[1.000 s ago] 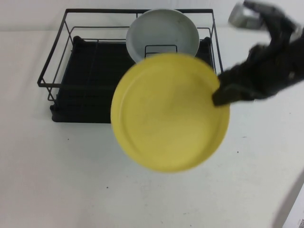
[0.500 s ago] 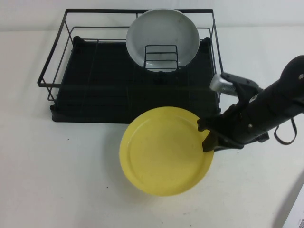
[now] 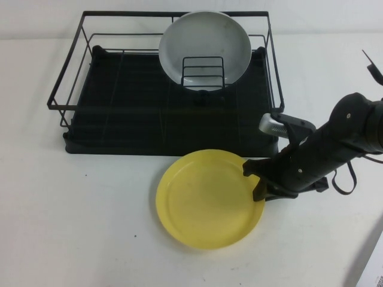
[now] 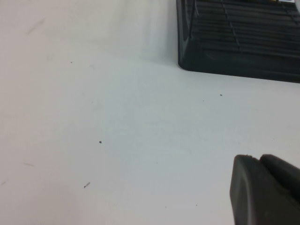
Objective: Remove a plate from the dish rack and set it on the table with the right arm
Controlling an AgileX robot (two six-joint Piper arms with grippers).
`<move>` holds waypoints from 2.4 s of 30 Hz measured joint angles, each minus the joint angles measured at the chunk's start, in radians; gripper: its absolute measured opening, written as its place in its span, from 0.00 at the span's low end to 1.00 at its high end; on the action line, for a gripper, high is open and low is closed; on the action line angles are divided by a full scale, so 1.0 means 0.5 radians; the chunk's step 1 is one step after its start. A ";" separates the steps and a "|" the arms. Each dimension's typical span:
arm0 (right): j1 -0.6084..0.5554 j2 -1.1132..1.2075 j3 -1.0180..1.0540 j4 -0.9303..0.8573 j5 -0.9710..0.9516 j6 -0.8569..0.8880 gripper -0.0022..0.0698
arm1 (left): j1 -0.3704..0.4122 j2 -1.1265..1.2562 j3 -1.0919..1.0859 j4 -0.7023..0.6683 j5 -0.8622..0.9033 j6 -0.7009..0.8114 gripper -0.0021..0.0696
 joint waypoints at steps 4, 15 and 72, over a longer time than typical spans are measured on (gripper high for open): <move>0.000 0.004 0.000 0.005 -0.042 0.000 0.11 | 0.000 0.000 0.000 0.000 0.000 0.000 0.02; 0.000 -0.004 -0.024 -0.006 -0.007 0.000 0.50 | 0.000 0.000 0.000 0.000 0.000 0.000 0.02; -0.751 -3.222 2.153 -1.140 -1.141 -0.110 0.00 | 0.000 0.000 0.000 0.000 0.000 0.000 0.02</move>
